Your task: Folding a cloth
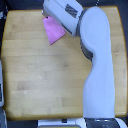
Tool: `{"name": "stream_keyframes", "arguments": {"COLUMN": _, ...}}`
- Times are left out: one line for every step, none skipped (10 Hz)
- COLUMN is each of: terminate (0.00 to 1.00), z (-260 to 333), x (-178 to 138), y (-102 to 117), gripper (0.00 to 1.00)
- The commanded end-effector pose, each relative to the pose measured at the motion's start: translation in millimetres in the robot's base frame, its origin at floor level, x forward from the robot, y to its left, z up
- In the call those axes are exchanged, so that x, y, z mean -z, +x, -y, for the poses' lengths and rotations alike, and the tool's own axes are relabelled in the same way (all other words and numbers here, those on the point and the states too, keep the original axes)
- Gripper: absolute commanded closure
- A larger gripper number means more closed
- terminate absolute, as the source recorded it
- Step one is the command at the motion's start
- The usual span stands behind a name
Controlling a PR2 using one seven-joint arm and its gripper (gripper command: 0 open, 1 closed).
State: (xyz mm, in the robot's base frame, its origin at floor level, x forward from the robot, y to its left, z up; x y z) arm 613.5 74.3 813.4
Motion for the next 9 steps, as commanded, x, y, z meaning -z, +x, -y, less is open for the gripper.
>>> {"name": "stream_keyframes", "arguments": {"terminate": 0.0, "z": -8.9, "x": -106.8, "y": 19.6, "gripper": 0.0}}
{"name": "stream_keyframes", "arguments": {"terminate": 0.0, "z": -8.8, "x": -127.2, "y": 30.0, "gripper": 0.0}}
{"name": "stream_keyframes", "arguments": {"terminate": 0.0, "z": -12.1, "x": -132.4, "y": 35.4, "gripper": 0.0}}
{"name": "stream_keyframes", "arguments": {"terminate": 0.0, "z": -21.7, "x": -140.0, "y": 43.9, "gripper": 0.0}}
{"name": "stream_keyframes", "arguments": {"terminate": 0.0, "z": -25.4, "x": -152.5, "y": 46.3, "gripper": 0.0}}
{"name": "stream_keyframes", "arguments": {"terminate": 0.0, "z": -26.1, "x": -154.0, "y": 46.7, "gripper": 0.0}}
{"name": "stream_keyframes", "arguments": {"terminate": 0.0, "z": -25.1, "x": -161.2, "y": 38.0, "gripper": 0.0}}
{"name": "stream_keyframes", "arguments": {"terminate": 0.0, "z": -12.6, "x": -161.5, "y": 26.5, "gripper": 0.0}}
{"name": "stream_keyframes", "arguments": {"terminate": 0.0, "z": 12.3, "x": -158.3, "y": 8.5, "gripper": 0.0}}
